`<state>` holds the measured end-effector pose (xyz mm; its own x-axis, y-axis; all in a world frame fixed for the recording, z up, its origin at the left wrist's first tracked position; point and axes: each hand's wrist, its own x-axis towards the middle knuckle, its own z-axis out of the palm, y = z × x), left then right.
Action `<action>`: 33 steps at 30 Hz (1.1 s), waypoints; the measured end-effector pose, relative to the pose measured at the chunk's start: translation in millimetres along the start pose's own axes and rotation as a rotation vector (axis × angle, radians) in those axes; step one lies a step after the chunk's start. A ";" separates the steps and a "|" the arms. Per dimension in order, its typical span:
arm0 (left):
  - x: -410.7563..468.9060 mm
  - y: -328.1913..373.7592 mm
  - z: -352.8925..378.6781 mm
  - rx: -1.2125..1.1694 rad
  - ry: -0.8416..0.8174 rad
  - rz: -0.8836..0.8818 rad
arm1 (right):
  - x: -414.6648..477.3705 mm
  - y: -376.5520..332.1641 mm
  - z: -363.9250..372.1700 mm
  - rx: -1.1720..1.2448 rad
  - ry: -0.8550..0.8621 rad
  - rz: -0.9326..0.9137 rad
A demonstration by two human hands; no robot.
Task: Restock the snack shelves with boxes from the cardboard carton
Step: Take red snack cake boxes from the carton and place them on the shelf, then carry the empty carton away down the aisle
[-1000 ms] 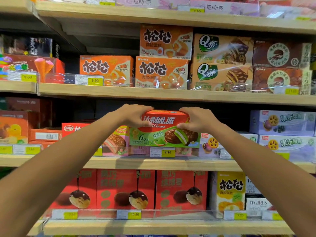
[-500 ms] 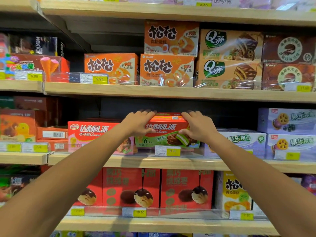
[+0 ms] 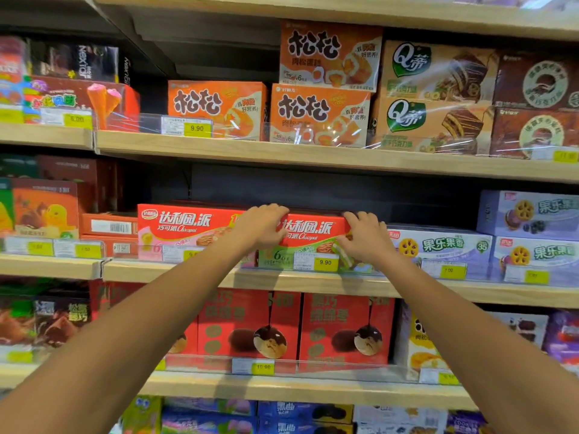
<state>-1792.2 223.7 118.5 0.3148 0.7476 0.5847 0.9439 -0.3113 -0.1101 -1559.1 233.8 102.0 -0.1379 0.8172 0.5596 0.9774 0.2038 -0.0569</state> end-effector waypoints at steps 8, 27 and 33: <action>-64.3 4.2 24.6 -0.295 0.179 0.008 | -41.5 -41.7 38.9 0.238 0.267 0.023; -315.8 -51.8 154.7 -0.541 -0.403 -0.259 | -247.6 -135.9 179.1 0.400 -0.269 -0.004; -420.3 -37.5 227.3 -0.662 -0.807 -0.371 | -336.6 -159.8 259.2 0.359 -0.642 0.080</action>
<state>-1937.2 54.4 -305.8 0.2233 0.9474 -0.2294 0.8291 -0.0608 0.5558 -1710.5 65.8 -291.6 -0.2428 0.9690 -0.0453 0.8908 0.2043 -0.4060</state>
